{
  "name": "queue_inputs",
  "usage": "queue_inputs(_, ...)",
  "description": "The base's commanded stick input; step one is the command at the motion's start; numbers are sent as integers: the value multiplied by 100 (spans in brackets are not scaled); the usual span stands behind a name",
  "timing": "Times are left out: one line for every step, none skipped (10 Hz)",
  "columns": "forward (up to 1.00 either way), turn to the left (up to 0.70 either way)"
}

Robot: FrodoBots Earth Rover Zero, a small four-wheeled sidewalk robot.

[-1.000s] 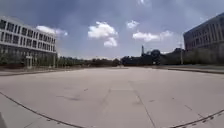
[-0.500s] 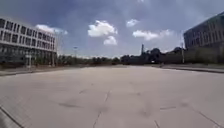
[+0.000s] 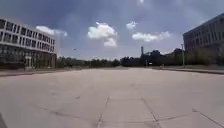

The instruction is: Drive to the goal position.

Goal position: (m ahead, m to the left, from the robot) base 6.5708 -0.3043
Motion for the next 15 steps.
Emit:
queue_inputs(70, 0)
queue_inputs(70, 0)
queue_inputs(70, 0)
queue_inputs(70, 0)
queue_inputs(70, 0)
queue_inputs(70, 0)
queue_inputs(70, 0)
queue_inputs(70, 0)
queue_inputs(70, 0)
queue_inputs(70, 0)
queue_inputs(70, 0)
queue_inputs(70, 0)
queue_inputs(70, 0)
queue_inputs(70, 0)
queue_inputs(70, 0)
